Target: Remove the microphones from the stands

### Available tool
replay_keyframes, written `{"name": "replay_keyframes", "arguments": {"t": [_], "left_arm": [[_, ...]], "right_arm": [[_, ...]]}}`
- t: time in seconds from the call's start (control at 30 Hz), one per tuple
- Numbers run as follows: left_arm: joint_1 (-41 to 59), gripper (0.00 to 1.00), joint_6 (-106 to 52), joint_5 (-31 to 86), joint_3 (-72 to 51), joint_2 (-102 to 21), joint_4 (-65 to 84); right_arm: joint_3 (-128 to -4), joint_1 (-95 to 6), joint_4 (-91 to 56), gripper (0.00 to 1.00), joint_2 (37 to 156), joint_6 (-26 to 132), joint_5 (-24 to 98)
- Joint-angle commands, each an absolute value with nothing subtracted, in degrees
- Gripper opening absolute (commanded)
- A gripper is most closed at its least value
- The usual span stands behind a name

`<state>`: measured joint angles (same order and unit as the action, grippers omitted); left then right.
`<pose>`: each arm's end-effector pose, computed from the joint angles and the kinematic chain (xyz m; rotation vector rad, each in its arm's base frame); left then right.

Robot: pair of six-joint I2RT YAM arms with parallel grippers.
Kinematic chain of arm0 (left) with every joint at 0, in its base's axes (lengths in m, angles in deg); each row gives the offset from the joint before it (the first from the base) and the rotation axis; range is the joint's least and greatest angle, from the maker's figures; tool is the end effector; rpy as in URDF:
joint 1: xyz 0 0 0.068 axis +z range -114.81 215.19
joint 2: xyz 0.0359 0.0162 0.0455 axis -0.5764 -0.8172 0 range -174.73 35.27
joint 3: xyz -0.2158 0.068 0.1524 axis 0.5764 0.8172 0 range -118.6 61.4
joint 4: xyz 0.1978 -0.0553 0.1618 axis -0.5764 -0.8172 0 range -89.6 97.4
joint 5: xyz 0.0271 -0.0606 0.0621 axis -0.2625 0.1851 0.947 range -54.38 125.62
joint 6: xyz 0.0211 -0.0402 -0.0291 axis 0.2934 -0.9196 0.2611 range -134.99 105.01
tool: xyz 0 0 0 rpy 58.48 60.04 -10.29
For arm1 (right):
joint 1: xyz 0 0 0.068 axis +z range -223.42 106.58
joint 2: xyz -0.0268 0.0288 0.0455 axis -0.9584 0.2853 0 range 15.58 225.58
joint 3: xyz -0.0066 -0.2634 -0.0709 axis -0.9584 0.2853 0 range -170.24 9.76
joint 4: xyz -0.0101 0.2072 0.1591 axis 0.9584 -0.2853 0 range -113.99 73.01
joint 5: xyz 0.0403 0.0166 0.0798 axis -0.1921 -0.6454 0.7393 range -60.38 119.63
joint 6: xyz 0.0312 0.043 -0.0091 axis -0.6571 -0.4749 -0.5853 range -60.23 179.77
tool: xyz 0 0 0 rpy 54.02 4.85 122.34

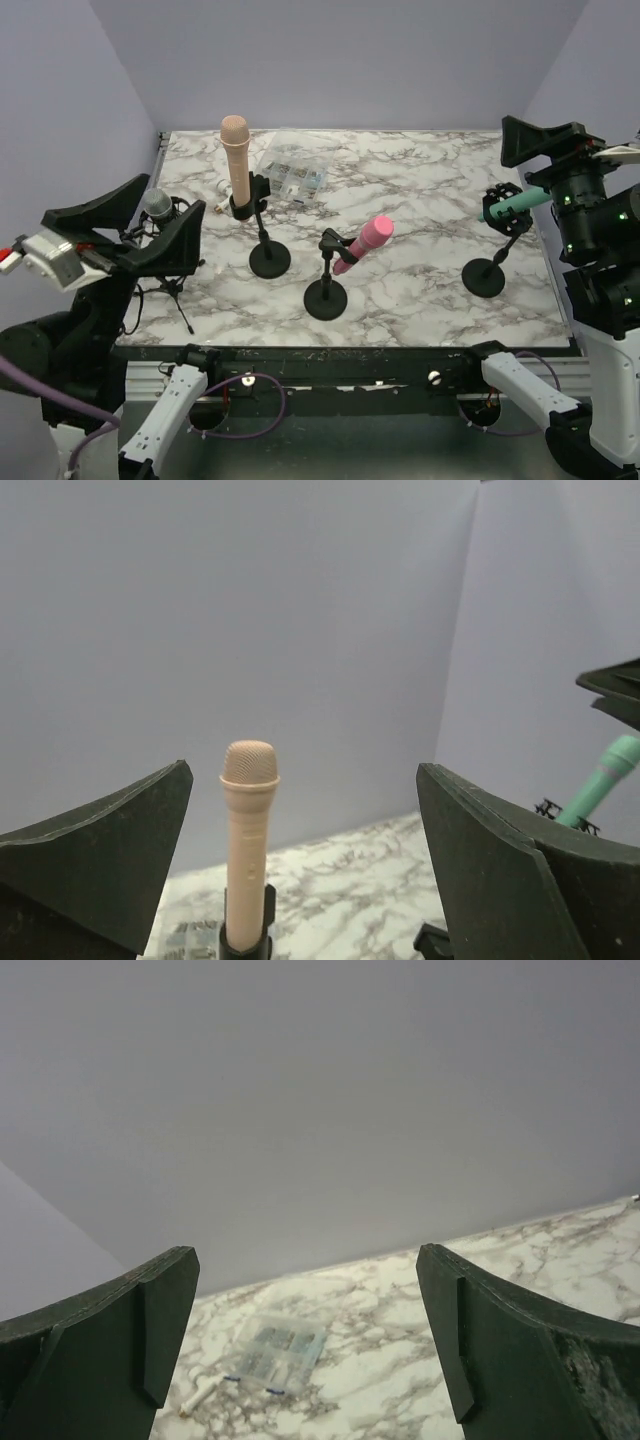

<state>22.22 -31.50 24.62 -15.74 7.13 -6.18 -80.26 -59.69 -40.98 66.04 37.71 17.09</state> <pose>-0.0099 -0.0046 0.5253 0.1501 0.9683 -0.5648 0.1060 0.0179 0.5487 0.2824 1.2851 0.3909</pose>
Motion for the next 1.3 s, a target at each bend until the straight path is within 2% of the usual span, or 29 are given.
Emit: {"name": "replay_keyframes", "arguments": {"t": [0.0,0.17,0.3,0.47,0.53,0.67,0.93,1.17,1.27], "left_arm": [[22.37,0.99,-34.34,13.76,-12.34,4.95,-8.73],[22.45,0.99,-35.03,9.76,-7.26,6.02,-8.73],[22.39,0.99,-34.72,6.73,-3.87,7.62,-8.6],[22.36,0.99,-34.38,2.18,-0.3,9.34,-8.95],[22.36,0.99,-34.29,-1.64,1.48,10.15,-8.08],[21.28,0.99,-34.89,-13.94,6.06,11.54,-2.78],[19.92,0.99,-35.9,-19.26,9.13,9.41,0.09],[16.52,0.99,-38.12,-18.59,12.36,6.85,4.49],[14.5,0.99,-38.97,-16.85,13.46,6.14,5.92]], "right_arm": [[-76.35,-60.05,-45.52,1.0,65.91,37.78,24.35],[-72.3,-60.06,-45.07,1.0,65.9,40.55,41.8],[-68.64,-60.05,-45.31,1.0,64.78,38.21,41.76],[-68.73,-60.04,-54.8,1.0,68.01,37.25,37.91],[-67.9,-60.1,-58.02,1.0,69.2,38.15,39.36],[-64.27,-60.09,-59.92,1.0,68.49,42.99,50.04],[-54.65,-58.97,-50.45,1.0,62.88,48.9,70.97],[-46.58,-57.43,-39.85,1.0,58.97,49.01,81.95],[-44.6,-57.43,-35.28,1.0,58.28,47.0,82.68]]}}
